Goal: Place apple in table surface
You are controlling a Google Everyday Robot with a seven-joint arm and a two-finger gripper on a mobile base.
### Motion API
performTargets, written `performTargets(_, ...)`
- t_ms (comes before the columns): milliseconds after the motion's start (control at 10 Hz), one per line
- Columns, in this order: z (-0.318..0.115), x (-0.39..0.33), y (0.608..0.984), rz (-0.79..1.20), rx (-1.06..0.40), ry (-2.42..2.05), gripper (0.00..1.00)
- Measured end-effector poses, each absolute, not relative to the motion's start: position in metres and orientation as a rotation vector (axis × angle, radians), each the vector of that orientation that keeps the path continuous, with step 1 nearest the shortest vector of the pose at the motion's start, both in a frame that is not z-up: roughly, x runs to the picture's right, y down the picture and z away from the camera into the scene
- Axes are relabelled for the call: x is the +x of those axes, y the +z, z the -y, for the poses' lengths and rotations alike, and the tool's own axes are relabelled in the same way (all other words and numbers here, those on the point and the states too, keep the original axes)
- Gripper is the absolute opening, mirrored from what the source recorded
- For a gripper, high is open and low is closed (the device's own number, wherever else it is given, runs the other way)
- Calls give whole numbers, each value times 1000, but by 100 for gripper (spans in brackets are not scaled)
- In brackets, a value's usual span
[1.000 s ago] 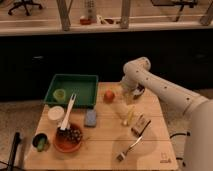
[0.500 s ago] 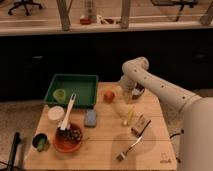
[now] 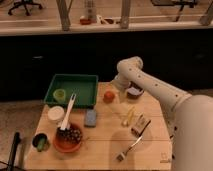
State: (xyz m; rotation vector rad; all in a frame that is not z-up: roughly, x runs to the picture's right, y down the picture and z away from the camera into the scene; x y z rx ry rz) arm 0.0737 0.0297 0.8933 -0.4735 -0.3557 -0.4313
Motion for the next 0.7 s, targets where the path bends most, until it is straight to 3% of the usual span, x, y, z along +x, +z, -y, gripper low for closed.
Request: performTargets(700, -56, 51, 940, 363, -519, -464, 80)
